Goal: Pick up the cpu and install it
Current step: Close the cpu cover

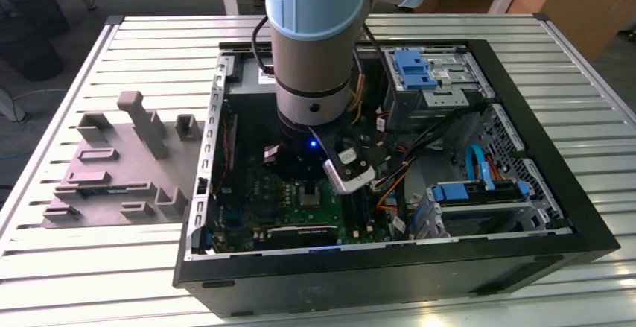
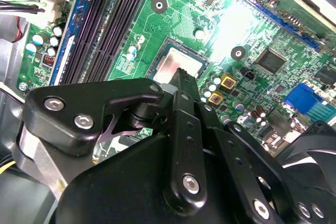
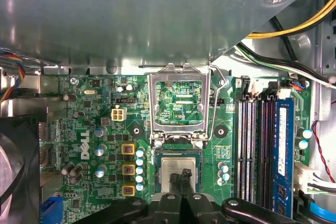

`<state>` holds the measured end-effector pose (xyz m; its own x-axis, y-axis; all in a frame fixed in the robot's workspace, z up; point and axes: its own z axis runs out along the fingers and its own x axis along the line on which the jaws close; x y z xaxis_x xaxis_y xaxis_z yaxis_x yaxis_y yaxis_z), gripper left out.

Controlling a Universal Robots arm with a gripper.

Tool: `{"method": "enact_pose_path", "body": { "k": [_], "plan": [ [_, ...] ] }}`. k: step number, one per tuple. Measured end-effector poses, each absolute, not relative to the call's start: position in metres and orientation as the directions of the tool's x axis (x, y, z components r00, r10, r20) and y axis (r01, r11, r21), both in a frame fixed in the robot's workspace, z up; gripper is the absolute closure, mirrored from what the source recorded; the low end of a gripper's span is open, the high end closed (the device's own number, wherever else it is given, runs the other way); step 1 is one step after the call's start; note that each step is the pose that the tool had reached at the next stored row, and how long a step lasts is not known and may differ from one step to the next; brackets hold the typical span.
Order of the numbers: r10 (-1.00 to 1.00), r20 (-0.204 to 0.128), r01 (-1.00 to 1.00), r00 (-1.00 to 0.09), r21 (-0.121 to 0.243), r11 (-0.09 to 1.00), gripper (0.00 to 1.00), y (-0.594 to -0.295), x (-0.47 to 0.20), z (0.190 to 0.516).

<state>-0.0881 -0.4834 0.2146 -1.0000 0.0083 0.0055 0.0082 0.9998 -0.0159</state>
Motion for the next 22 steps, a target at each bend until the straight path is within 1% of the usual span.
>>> {"method": "enact_pose_path", "body": {
  "k": [8,14,16,22],
  "plan": [
    [0.008,0.005,0.008,-1.000,-0.016,1.000,0.89,-0.483,-0.088,0.218],
    [0.008,0.005,0.008,-1.000,-0.016,1.000,0.89,-0.483,-0.088,0.241],
    [0.008,0.003,0.008,-1.000,-0.016,1.000,0.89,-0.483,-0.088,0.242],
    [-0.086,0.003,-0.086,-0.996,-0.017,0.996,0.89,-0.483,-0.088,0.242]
  ]
}}
